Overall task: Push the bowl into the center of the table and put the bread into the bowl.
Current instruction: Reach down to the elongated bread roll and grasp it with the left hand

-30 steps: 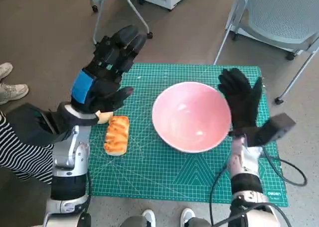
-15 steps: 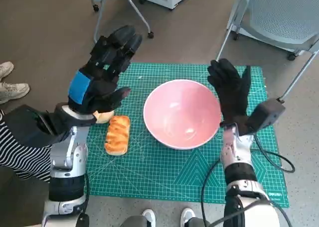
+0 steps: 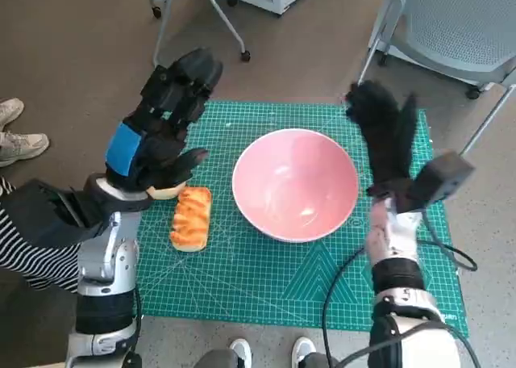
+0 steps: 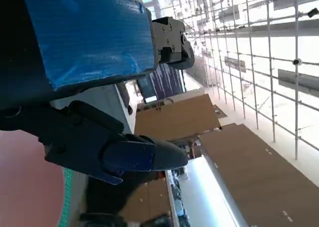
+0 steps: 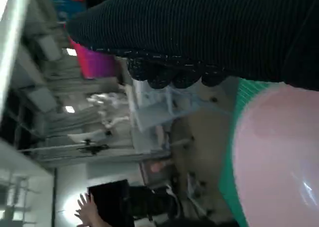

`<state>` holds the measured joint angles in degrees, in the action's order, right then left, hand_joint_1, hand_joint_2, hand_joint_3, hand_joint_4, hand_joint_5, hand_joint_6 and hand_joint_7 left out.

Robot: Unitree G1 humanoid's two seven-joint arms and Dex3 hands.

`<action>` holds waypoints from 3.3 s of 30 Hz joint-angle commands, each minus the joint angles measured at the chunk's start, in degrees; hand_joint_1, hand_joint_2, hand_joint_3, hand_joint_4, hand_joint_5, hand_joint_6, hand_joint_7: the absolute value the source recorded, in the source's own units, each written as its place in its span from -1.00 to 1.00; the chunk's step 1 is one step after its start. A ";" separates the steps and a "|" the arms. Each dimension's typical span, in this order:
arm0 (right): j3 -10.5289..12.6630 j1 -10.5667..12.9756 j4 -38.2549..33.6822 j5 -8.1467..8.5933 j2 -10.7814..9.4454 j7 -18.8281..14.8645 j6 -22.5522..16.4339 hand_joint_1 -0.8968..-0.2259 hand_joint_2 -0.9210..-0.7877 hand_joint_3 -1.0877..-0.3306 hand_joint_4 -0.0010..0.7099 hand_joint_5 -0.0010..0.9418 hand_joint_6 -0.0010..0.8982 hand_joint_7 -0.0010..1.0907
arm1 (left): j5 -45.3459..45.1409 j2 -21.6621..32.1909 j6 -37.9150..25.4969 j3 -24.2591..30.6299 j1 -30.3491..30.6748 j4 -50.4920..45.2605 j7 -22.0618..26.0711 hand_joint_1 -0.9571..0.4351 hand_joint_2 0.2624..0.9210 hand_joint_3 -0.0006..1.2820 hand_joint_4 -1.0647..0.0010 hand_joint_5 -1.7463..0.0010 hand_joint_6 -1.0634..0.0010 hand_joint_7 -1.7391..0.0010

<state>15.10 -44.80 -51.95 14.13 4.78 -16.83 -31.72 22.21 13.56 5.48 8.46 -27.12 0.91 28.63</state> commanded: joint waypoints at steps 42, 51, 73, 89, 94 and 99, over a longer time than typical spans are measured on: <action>-9.58 17.12 48.63 -1.36 3.75 -1.58 17.86 -0.38 -1.00 -0.05 -0.48 -0.98 -0.96 0.21 | 1.56 -3.87 -1.01 -3.08 -4.63 -0.45 1.87 -0.45 1.00 -0.50 0.88 0.93 1.00 0.36; -9.84 17.11 49.19 -1.33 3.64 -1.23 18.05 -0.38 -1.00 -0.06 -0.48 -0.99 -0.96 0.22 | -6.01 4.22 6.36 -1.66 -4.89 1.86 4.49 -0.43 0.92 -0.52 0.86 0.92 1.00 0.34; -9.03 17.05 46.94 0.22 3.79 -2.22 17.25 -0.38 -1.00 -0.05 -0.48 -0.99 -0.94 0.22 | -24.77 31.28 42.95 -8.33 -14.28 26.00 19.67 0.10 0.49 -0.98 0.43 0.97 0.51 0.54; -8.71 17.17 47.51 0.99 3.81 -2.07 18.09 -0.43 -1.00 0.01 -0.47 -0.99 -0.93 0.22 | -44.78 34.74 61.66 -16.04 -17.20 33.35 12.50 0.16 0.47 -1.00 0.30 1.00 0.05 0.95; -8.60 17.50 47.82 1.31 3.82 -1.98 18.22 -0.44 -1.00 0.03 -0.47 -0.99 -0.90 0.23 | -49.62 33.88 63.66 -18.01 -17.95 36.51 8.34 0.15 0.45 -1.00 0.31 1.00 0.06 0.97; -8.45 17.85 47.71 2.06 3.78 -2.15 18.17 -0.45 -1.00 0.06 -0.46 -0.99 -0.88 0.23 | -55.23 32.67 65.88 -20.01 -18.80 41.10 2.01 0.12 0.41 -1.00 0.31 1.00 0.08 0.98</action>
<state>6.49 -28.29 -3.95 15.71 8.60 -18.69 -14.41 -29.65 46.75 69.98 -10.25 -44.68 39.55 34.12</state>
